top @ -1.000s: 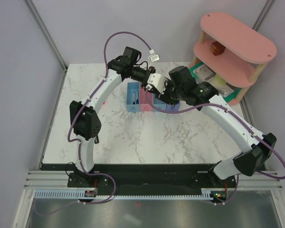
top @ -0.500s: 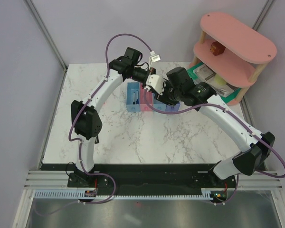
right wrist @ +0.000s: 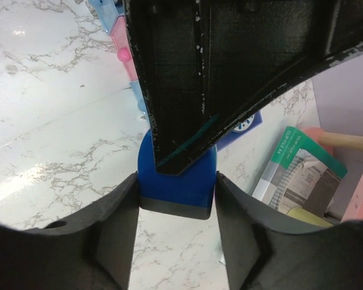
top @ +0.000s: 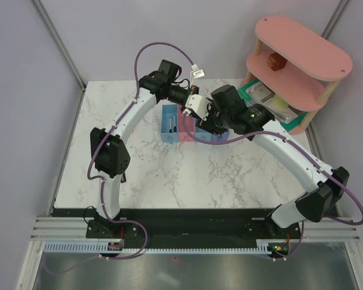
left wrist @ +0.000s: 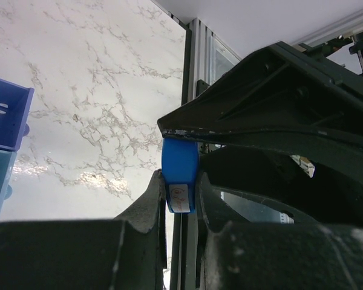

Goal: Sort the stationery into containers
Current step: Pick up the stationery from the center of the board, then place the stationery in the storage box.

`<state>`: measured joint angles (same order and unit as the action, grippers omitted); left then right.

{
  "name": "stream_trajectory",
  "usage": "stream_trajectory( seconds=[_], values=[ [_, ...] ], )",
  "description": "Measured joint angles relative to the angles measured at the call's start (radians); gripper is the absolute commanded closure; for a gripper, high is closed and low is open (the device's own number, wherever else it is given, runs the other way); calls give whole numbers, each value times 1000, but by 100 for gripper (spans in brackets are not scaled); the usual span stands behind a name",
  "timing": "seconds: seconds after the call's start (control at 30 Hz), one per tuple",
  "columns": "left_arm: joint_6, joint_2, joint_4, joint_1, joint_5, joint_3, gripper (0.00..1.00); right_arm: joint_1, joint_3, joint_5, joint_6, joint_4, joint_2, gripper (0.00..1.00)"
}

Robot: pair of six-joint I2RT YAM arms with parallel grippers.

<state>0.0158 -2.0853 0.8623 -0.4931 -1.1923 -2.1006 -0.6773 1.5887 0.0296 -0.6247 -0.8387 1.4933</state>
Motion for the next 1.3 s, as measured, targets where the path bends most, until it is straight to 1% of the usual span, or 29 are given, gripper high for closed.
stream_trajectory(
  seconds=[0.03, 0.07, 0.1, 0.17, 0.2, 0.4, 0.5, 0.67, 0.8, 0.93, 1.13, 1.3],
  values=[
    [0, 0, -1, 0, 2, 0, 98, 0, 2, 2, 3, 0, 2, 23],
    [4, 0, -2, 0, -2, 0, 98, 0, 2, 3, 3, 5, 6, 14],
    [5, 0, -3, -3, -3, 0, 98, 0, 3, 6, 6, 15, 11, 9],
    [8, 0, -3, -11, -2, -1, 98, 0, 4, 13, 9, 32, 18, 3],
    [8, 0, -3, -18, 0, -1, 98, 0, 4, 15, 6, 38, 19, 2],
    [13, 0, -4, -26, 19, -1, 98, 0, 5, 29, 10, 58, 19, 2],
    [24, 0, -4, -14, 70, -8, 98, 0, 5, 42, 10, 64, 17, 2],
    [63, -5, 2, 28, 216, -37, 98, 17, -23, 68, 26, 80, -34, 2],
    [141, -33, 5, 56, 370, -72, 98, 45, -119, 127, 45, 122, -128, 2],
    [227, -76, 13, 52, 492, -84, 98, 77, -230, 178, 57, 162, -197, 2],
    [364, -176, 26, 2, 639, -142, 98, 133, -418, 201, 48, 172, -245, 2],
    [472, -231, 27, -47, 740, -169, 98, 181, -492, 192, 44, 164, -251, 2]
  ],
)
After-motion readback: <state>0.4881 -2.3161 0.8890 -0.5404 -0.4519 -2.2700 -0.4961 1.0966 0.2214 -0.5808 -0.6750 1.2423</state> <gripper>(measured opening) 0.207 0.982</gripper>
